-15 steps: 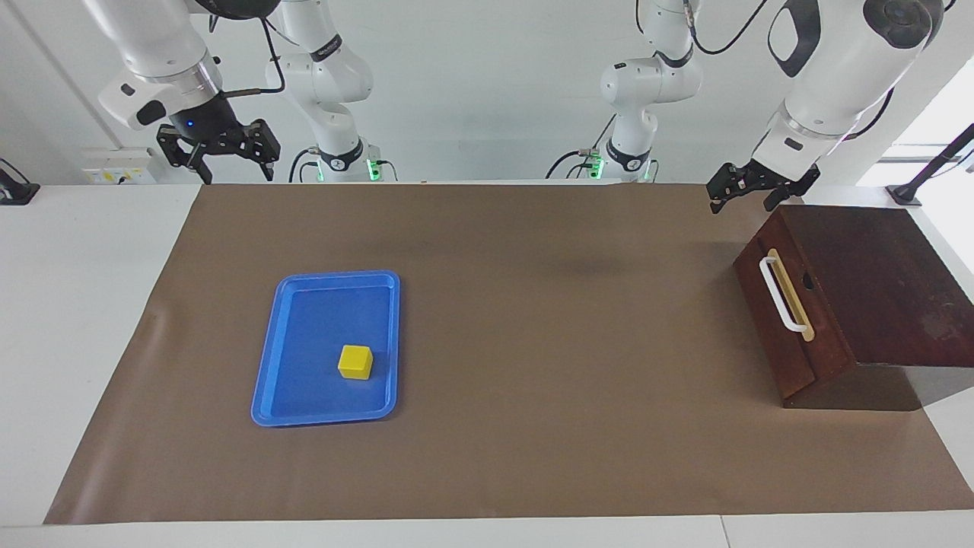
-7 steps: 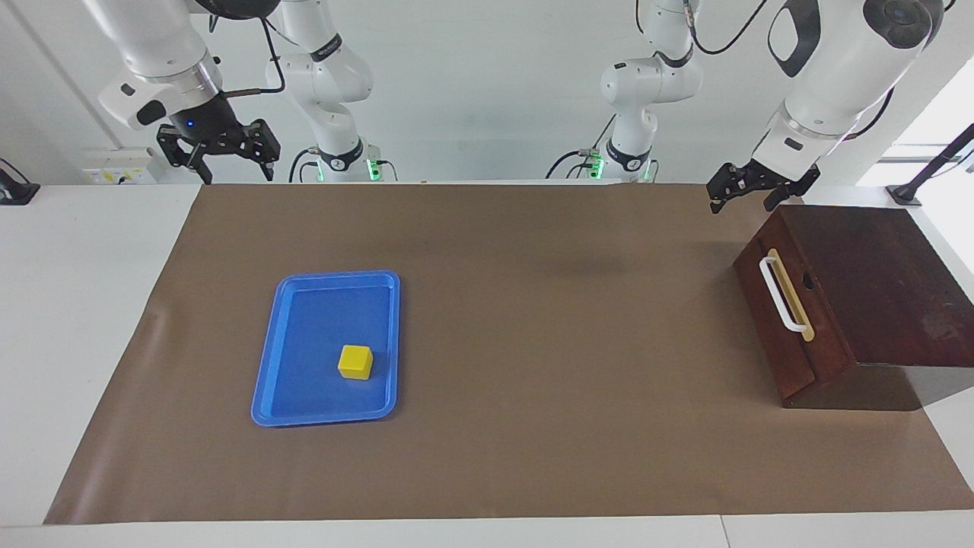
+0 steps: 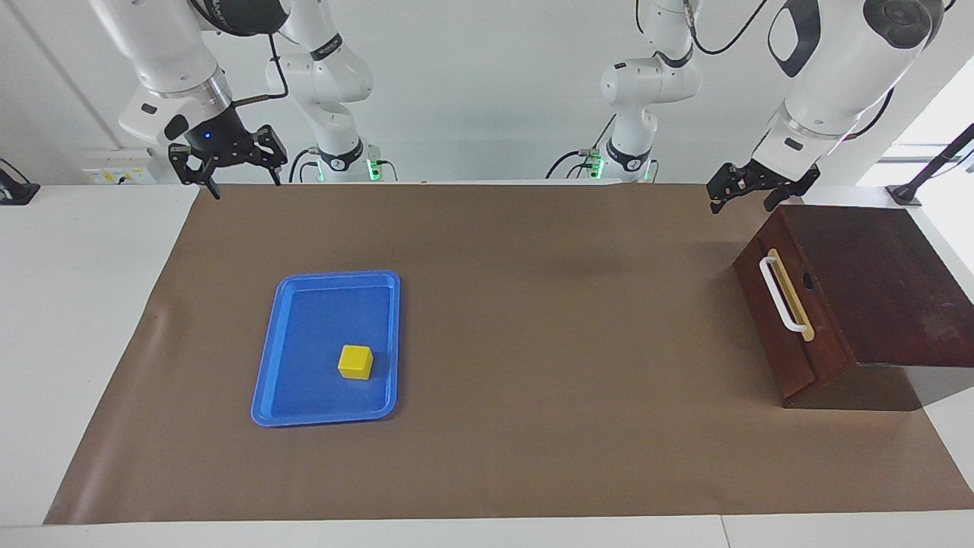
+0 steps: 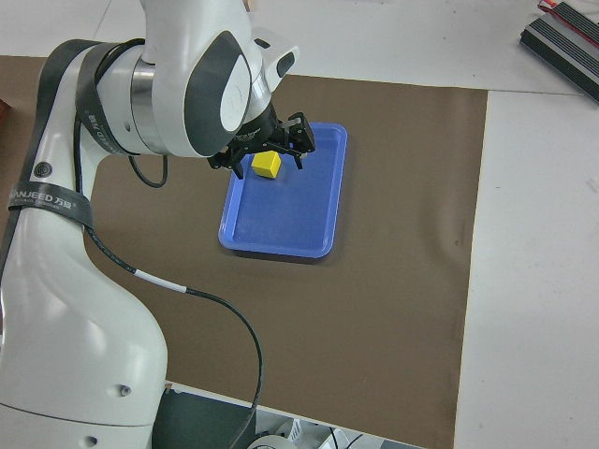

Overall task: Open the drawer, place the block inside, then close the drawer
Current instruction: 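Reach the right gripper toward the yellow cube in the blue tray, then lower the open right gripper over the yellow cube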

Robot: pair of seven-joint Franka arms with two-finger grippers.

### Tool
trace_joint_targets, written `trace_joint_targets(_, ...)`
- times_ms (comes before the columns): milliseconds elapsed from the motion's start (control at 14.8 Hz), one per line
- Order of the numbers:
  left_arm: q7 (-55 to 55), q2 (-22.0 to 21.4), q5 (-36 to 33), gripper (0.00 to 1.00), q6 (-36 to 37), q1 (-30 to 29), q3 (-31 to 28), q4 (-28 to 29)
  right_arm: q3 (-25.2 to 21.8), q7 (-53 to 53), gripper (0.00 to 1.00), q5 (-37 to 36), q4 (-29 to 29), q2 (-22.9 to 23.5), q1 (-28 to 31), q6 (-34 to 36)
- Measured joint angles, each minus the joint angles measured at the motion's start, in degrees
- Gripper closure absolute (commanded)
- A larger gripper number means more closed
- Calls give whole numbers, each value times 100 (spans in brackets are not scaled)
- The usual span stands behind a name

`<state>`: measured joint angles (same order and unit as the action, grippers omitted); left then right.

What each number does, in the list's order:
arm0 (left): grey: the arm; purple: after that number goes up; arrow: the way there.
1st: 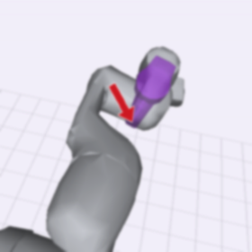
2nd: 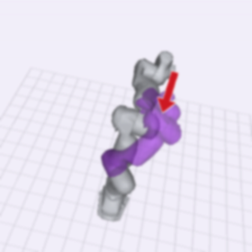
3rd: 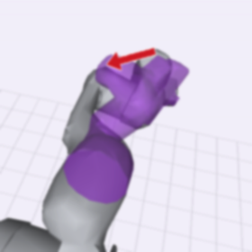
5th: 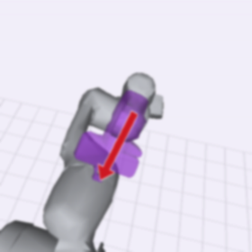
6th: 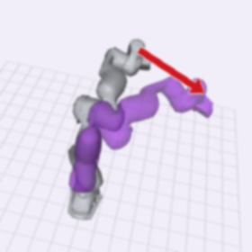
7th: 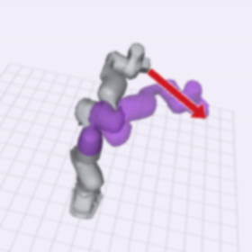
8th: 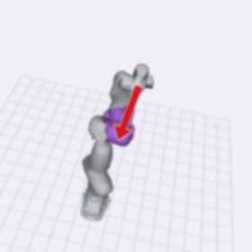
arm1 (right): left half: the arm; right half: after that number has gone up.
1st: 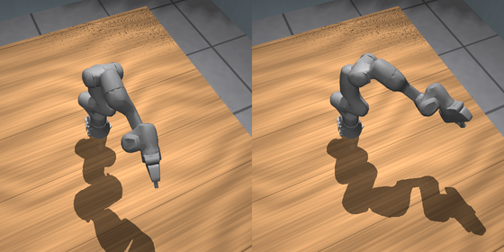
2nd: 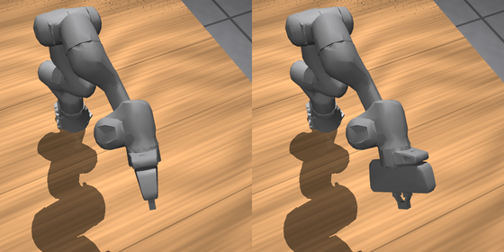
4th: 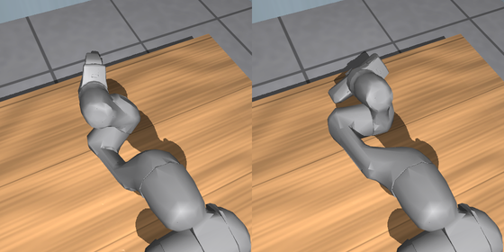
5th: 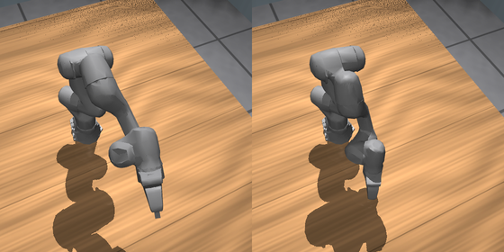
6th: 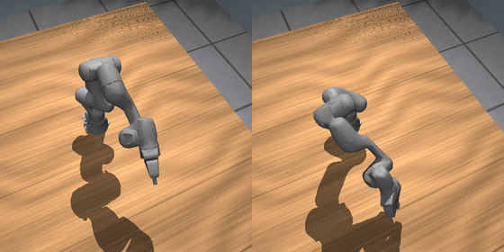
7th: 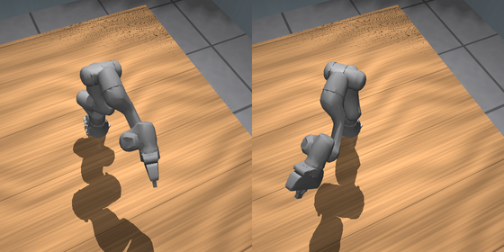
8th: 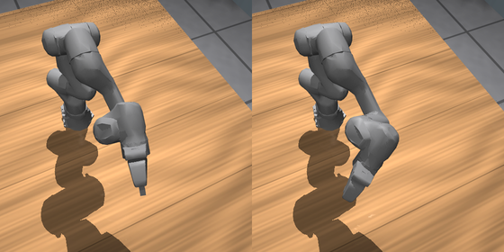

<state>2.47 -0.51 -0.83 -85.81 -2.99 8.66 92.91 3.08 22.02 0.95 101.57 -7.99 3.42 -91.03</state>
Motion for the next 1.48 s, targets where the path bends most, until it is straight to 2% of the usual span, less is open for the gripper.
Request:
trace_joint_targets(202, 0, 0, 0, 0, 0, 0, 0, 0, -39, 1256, 0, 348, 433, -8, 101, -472)
trace_joint_targets(472, 0, 0, 0, 0, 0, 0, 0, 0, -45, 3564, 0, 668, 1050, 14, 143, -1468)
trace_joint_targets(742, 0, 0, 0, 0, 0, 0, 0, 0, -50, 5892, 0, 1492, 1246, 532, 282, -2044)
trace_joint_targets(876, 0, 0, 0, 0, 0, 0, 0, 0, -58, 6583, 0, 2045, 1245, 858, 340, -2146)
trace_joint_targets(1146, 0, 0, 0, 0, 0, 0, 0, 0, -61, 7657, 0, 2928, 1239, 1192, 408, -2163)
trace_joint_targets(1483, 0, 0, 0, 0, 0, 0, 0, 0, -59, 8294, 0, 3313, 1232, 1420, 445, -2271)
